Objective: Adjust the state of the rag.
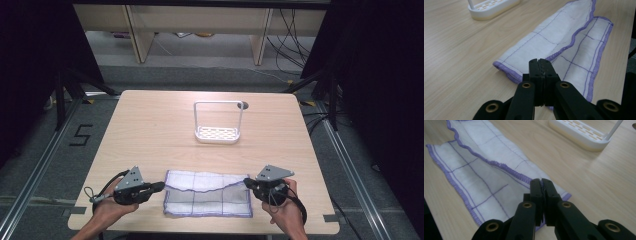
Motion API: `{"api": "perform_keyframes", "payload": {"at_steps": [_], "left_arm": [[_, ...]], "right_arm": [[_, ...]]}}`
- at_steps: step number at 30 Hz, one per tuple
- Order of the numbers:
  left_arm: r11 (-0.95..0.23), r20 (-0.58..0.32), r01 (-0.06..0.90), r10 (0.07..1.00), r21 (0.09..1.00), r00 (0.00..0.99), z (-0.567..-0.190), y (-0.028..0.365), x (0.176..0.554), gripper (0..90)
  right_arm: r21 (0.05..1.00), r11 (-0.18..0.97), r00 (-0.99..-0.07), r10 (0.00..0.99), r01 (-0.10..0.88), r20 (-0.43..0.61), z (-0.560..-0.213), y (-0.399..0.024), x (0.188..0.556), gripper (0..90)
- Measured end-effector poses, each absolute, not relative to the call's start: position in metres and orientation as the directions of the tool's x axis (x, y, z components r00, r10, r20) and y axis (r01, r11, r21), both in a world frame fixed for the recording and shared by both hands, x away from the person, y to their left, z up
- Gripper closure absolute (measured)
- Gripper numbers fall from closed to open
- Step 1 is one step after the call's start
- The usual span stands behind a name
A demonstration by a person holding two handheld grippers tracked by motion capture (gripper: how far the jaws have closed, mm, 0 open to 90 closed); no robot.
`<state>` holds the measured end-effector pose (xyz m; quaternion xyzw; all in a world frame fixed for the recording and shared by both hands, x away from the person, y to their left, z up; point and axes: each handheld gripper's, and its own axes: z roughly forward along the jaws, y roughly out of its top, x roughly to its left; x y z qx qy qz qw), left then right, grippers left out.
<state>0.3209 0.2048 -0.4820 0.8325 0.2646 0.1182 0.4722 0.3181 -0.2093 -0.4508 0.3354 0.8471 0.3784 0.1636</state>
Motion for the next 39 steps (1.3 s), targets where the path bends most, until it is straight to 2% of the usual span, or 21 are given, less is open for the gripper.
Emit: {"api": "perform_keyframes", "payload": {"at_steps": [8,11,13,17,22,24,27,28,30,35,39], "left_arm": [[-0.423,-0.055,0.325,0.536,0.846,0.842,-0.489,0.205,0.31,88.1],[-0.472,-0.052,0.339,0.523,0.814,0.851,-0.495,0.202,0.303,87.9],[-0.506,-0.028,0.313,0.492,0.804,0.87,-0.5,0.2,0.302,87.7],[-0.514,-0.045,0.329,0.488,0.792,0.871,-0.504,0.196,0.295,85.5],[-0.483,-0.06,0.321,0.48,0.815,0.875,-0.495,0.202,0.296,72.1],[-0.446,-0.081,0.347,0.514,0.825,0.854,-0.49,0.205,0.297,61.4],[-0.393,-0.087,0.349,0.55,0.851,0.831,-0.483,0.208,0.306,52.0],[-0.392,-0.081,0.35,0.56,0.851,0.824,-0.48,0.208,0.311,49.5],[-0.411,-0.059,0.35,0.574,0.842,0.817,-0.475,0.21,0.32,46.8],[-0.38,-0.071,0.393,0.636,0.837,0.768,-0.472,0.202,0.354,42.3],[-0.38,-0.099,0.43,0.644,0.819,0.759,-0.479,0.193,0.371,40.7]], "right_arm": [[0.73,0.52,-0.742,0.67,0.444,-0.026,-0.464,-0.211,0.299,88.4],[0.71,0.537,-0.746,0.665,0.456,-0.024,-0.471,-0.21,0.295,87.9],[0.695,0.543,-0.75,0.661,0.472,-0.007,-0.474,-0.211,0.293,87.2],[0.689,0.533,-0.742,0.67,0.492,0.012,-0.48,-0.213,0.286,79.1],[0.693,0.526,-0.737,0.676,0.492,0.01,-0.476,-0.219,0.275,69.5],[0.718,0.5,-0.727,0.687,0.485,0.014,-0.472,-0.224,0.275,66.2],[0.729,0.437,-0.673,0.739,0.528,0.045,-0.465,-0.229,0.276,63.6],[0.741,0.444,-0.675,0.737,0.504,0.017,-0.464,-0.231,0.279,62.9],[0.743,0.432,-0.655,0.755,0.512,0.013,-0.461,-0.232,0.282,60.3],[0.697,0.432,-0.634,0.772,0.571,0.041,-0.465,-0.223,0.291,54.6],[0.654,0.434,-0.615,0.787,0.619,0.059,-0.473,-0.215,0.294,49.4]]}}
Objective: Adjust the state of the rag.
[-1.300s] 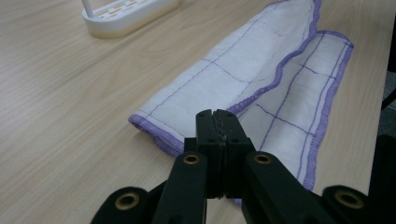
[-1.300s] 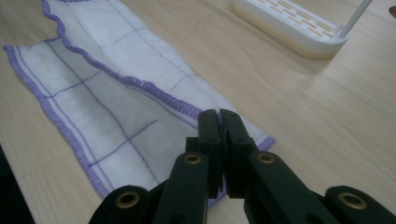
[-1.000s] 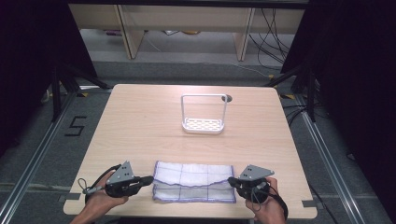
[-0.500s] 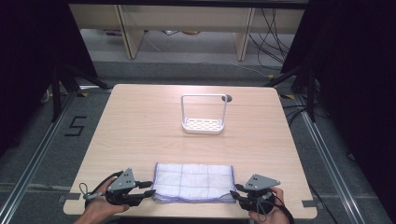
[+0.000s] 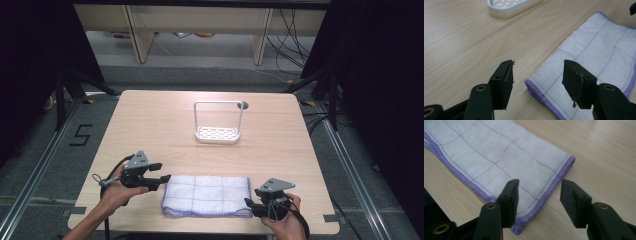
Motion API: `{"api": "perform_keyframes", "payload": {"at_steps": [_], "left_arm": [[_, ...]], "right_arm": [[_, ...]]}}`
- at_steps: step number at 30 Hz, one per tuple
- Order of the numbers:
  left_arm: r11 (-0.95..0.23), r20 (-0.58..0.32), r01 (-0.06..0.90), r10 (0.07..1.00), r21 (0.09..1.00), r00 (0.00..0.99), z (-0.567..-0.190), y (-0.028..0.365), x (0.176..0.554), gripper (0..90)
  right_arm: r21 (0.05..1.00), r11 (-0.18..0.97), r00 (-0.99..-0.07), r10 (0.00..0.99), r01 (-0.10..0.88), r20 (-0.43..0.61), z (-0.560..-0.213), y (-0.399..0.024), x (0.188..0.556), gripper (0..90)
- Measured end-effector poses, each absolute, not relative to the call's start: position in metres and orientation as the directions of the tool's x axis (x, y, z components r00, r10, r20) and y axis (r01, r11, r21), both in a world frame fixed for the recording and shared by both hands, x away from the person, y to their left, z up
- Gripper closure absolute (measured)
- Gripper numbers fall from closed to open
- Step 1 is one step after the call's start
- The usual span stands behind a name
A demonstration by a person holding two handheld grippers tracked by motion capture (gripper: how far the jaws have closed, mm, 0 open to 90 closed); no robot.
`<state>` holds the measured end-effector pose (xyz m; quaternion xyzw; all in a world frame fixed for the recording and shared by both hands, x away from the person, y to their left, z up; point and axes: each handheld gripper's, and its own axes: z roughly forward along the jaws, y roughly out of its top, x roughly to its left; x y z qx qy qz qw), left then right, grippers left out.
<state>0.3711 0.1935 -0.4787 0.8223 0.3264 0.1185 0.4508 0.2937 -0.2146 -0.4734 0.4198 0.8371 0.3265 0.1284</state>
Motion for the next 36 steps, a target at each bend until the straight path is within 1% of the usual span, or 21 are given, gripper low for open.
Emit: {"api": "perform_keyframes", "payload": {"at_steps": [2,5,8,10,13,14,16,19,22,23,24,25,28,30,31,32,33,34,35,36], "left_arm": [[-0.401,-0.11,0.449,0.636,0.799,0.764,-0.484,0.19,0.378,40.2],[-0.468,-0.089,0.458,0.62,0.756,0.78,-0.491,0.187,0.384,38.8],[-0.445,-0.12,0.478,0.624,0.758,0.772,-0.496,0.181,0.386,39.1],[-0.497,-0.095,0.467,0.604,0.732,0.791,-0.498,0.182,0.389,39.4],[-0.519,-0.09,0.466,0.594,0.716,0.8,-0.5,0.181,0.392,40.1],[-0.515,-0.1,0.475,0.597,0.714,0.796,-0.502,0.179,0.391,40.9],[-0.538,-0.089,0.472,0.588,0.699,0.804,-0.504,0.178,0.392,41.2],[-0.561,-0.071,0.455,0.574,0.692,0.816,-0.507,0.176,0.393,41.8],[-0.568,-0.076,0.46,0.571,0.683,0.817,-0.51,0.173,0.394,42.9],[-0.559,-0.082,0.465,0.575,0.687,0.814,-0.511,0.172,0.393,44.2],[-0.588,-0.062,0.443,0.554,0.677,0.83,-0.509,0.173,0.394,45.8],[-0.57,-0.073,0.448,0.56,0.689,0.825,-0.51,0.171,0.392,47.8],[-0.577,-0.074,0.435,0.543,0.692,0.837,-0.51,0.171,0.391,54.3],[-0.594,-0.067,0.415,0.518,0.689,0.853,-0.509,0.171,0.39,60.5],[-0.572,-0.081,0.421,0.523,0.704,0.848,-0.511,0.17,0.388,64.1],[-0.593,-0.078,0.411,0.505,0.693,0.86,-0.509,0.17,0.388,67.3],[-0.583,-0.081,0.411,0.507,0.701,0.858,-0.51,0.169,0.387,73.0],[-0.59,-0.074,0.401,0.499,0.7,0.863,-0.509,0.168,0.385,75.6],[-0.592,-0.07,0.401,0.502,0.699,0.862,-0.509,0.167,0.384,79.6],[-0.624,-0.042,0.374,0.479,0.686,0.877,-0.507,0.168,0.383,81.2]], "right_arm": [[0.652,0.459,-0.626,0.779,0.604,0.031,-0.477,-0.213,0.294,48.2],[0.627,0.469,-0.614,0.789,0.622,0.019,-0.48,-0.21,0.292,46.6],[0.612,0.478,-0.614,0.789,0.63,0.016,-0.485,-0.21,0.289,46.6],[0.596,0.481,-0.608,0.794,0.644,0.017,-0.486,-0.209,0.287,46.6],[0.577,0.504,-0.617,0.787,0.642,-0.002,-0.49,-0.207,0.285,46.6],[0.569,0.49,-0.603,0.797,0.66,0.013,-0.49,-0.205,0.283,46.6],[0.556,0.508,-0.614,0.789,0.658,0.005,-0.492,-0.203,0.283,46.3],[0.556,0.511,-0.615,0.789,0.656,0.0,-0.492,-0.2,0.28,46.1],[0.547,0.526,-0.622,0.783,0.651,-0.013,-0.493,-0.198,0.277,46.4],[0.543,0.523,-0.619,0.785,0.656,-0.008,-0.495,-0.198,0.277,46.8],[0.544,0.513,-0.612,0.791,0.664,0.001,-0.495,-0.197,0.276,47.3],[0.544,0.515,-0.614,0.789,0.662,0.0,-0.495,-0.197,0.276,47.8],[0.547,0.511,-0.614,0.789,0.663,0.007,-0.495,-0.197,0.276,50.2],[0.548,0.514,-0.622,0.783,0.66,0.014,-0.495,-0.198,0.276,55.1],[0.548,0.508,-0.62,0.785,0.665,0.025,-0.495,-0.197,0.275,58.0],[0.551,0.514,-0.627,0.778,0.657,0.021,-0.495,-0.198,0.276,60.3],[0.553,0.51,-0.626,0.779,0.659,0.027,-0.495,-0.198,0.276,63.2],[0.564,0.503,-0.624,0.781,0.655,0.028,-0.496,-0.198,0.276,65.9],[0.556,0.52,-0.639,0.769,0.649,0.027,-0.495,-0.2,0.276,71.9],[0.563,0.531,-0.653,0.757,0.633,0.019,-0.496,-0.201,0.277,75.8]]}}
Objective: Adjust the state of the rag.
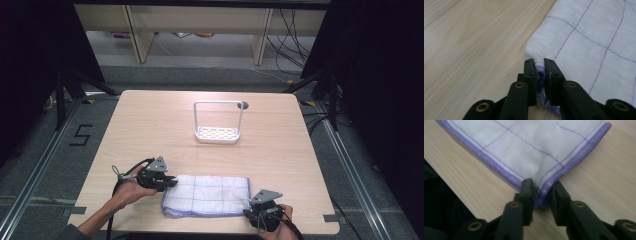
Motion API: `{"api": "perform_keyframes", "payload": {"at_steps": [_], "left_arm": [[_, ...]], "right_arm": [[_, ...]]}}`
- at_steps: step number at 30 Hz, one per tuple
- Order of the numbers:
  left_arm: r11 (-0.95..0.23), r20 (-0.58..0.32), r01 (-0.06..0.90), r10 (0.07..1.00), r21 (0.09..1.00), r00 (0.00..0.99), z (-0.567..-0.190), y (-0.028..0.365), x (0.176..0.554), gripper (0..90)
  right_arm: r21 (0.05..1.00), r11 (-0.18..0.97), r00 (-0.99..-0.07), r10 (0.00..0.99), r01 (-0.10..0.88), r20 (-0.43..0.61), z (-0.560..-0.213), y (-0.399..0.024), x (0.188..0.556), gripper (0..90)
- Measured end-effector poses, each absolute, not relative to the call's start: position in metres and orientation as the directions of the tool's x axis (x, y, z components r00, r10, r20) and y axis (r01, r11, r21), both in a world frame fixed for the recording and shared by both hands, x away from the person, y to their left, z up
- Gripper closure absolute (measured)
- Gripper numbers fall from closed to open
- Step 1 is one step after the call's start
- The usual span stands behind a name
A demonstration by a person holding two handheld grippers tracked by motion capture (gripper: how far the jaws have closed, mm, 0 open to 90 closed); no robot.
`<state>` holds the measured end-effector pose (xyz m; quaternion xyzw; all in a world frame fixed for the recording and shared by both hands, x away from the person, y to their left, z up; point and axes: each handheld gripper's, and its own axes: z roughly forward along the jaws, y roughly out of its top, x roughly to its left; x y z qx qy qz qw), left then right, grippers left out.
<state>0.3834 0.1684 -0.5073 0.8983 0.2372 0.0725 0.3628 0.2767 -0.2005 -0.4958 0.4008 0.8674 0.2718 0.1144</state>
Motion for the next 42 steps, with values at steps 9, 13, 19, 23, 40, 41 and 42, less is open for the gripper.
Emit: {"api": "perform_keyframes", "payload": {"at_steps": [9,13,19,23,40,41,42], "left_arm": [[-0.569,-0.066,0.373,0.487,0.733,0.871,-0.499,0.173,0.368,84.2],[-0.534,-0.09,0.378,0.486,0.756,0.869,-0.495,0.177,0.355,84.2],[-0.486,-0.146,0.401,0.48,0.777,0.865,-0.493,0.178,0.332,84.0],[-0.458,-0.171,0.405,0.47,0.792,0.866,-0.494,0.176,0.319,83.9],[-0.451,-0.27,0.437,0.388,0.778,0.881,-0.507,0.134,0.289,82.5],[-0.443,-0.289,0.453,0.39,0.774,0.874,-0.507,0.132,0.288,81.8],[-0.462,-0.278,0.437,0.373,0.772,0.885,-0.507,0.13,0.289,80.8]], "right_arm": [[0.592,0.529,-0.678,0.734,0.608,0.04,-0.489,-0.208,0.292,85.9],[0.595,0.542,-0.688,0.726,0.594,0.025,-0.475,-0.211,0.307,86.1],[0.59,0.574,-0.696,0.717,0.567,-0.028,-0.465,-0.204,0.352,86.2],[0.573,0.613,-0.725,0.688,0.544,-0.047,-0.46,-0.193,0.384,86.2],[0.507,0.7,-0.791,0.609,0.502,-0.057,-0.479,-0.136,0.462,85.8],[0.518,0.705,-0.796,0.6,0.484,-0.073,-0.483,-0.135,0.466,85.3],[0.518,0.7,-0.791,0.607,0.491,-0.07,-0.484,-0.135,0.467,84.5]]}}
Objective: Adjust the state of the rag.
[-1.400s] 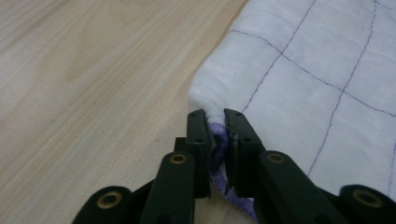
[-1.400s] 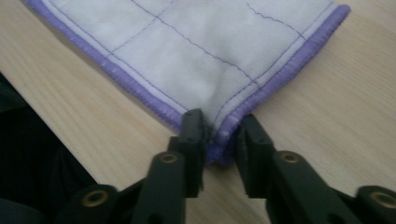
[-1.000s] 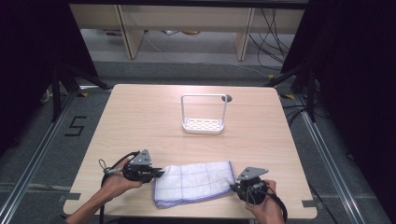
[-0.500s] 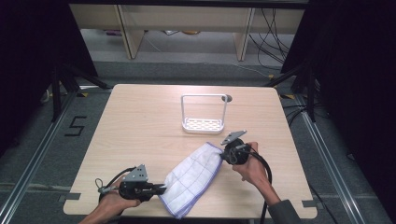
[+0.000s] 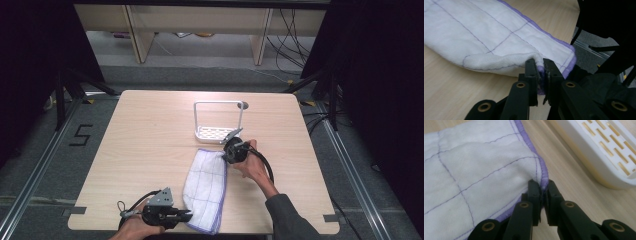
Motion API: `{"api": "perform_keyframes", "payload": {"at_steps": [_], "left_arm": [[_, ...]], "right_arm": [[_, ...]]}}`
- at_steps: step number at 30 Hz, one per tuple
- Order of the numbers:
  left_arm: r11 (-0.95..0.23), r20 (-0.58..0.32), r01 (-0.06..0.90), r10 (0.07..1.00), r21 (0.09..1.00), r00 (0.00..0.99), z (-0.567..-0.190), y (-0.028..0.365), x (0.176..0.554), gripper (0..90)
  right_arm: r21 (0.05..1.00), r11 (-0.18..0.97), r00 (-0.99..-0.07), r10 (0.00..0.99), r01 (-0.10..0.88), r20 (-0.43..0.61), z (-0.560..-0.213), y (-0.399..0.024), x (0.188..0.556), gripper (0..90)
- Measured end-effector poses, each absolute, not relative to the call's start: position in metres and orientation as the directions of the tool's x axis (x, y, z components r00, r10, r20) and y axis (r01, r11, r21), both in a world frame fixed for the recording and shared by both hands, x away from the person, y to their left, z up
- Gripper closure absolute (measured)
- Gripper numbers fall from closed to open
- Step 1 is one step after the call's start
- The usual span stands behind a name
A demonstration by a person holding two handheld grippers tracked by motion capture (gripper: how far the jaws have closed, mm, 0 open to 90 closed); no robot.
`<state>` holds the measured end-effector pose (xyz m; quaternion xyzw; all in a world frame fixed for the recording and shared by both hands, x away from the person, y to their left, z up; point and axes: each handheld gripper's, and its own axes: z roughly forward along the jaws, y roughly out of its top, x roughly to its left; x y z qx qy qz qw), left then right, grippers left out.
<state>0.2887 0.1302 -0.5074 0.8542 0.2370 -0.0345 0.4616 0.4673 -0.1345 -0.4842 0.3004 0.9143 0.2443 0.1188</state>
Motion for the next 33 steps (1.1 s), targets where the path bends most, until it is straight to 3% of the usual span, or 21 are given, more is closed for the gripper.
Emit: {"api": "perform_keyframes", "payload": {"at_steps": [2,6,11,19,24,33], "left_arm": [[-0.463,-0.294,0.447,0.367,0.765,0.883,-0.508,0.127,0.287,77.4],[-0.457,-0.317,0.458,0.353,0.763,0.88,-0.501,0.132,0.287,57.3],[-0.396,-0.306,0.456,0.387,0.797,0.87,-0.482,0.149,0.297,43.7],[-0.364,-0.243,0.476,0.529,0.8,0.813,-0.476,0.156,0.36,40.9],[-0.408,-0.212,0.509,0.584,0.758,0.784,-0.489,0.149,0.401,36.9],[-0.386,-0.203,0.543,0.645,0.746,0.737,-0.497,0.126,0.454,31.7]], "right_arm": [[0.535,0.684,-0.777,0.624,0.496,-0.077,-0.487,-0.133,0.47,77.9],[0.552,0.64,-0.736,0.673,0.535,-0.067,-0.483,-0.139,0.471,61.8],[0.606,0.532,-0.669,0.743,0.591,0.0,-0.467,-0.16,0.463,55.2],[0.661,0.422,-0.618,0.782,0.621,0.081,-0.462,-0.173,0.457,49.9],[0.676,0.415,-0.622,0.779,0.609,0.081,-0.469,-0.17,0.458,48.7],[0.652,0.427,-0.623,0.777,0.627,0.092,-0.475,-0.16,0.463,47.5]]}}
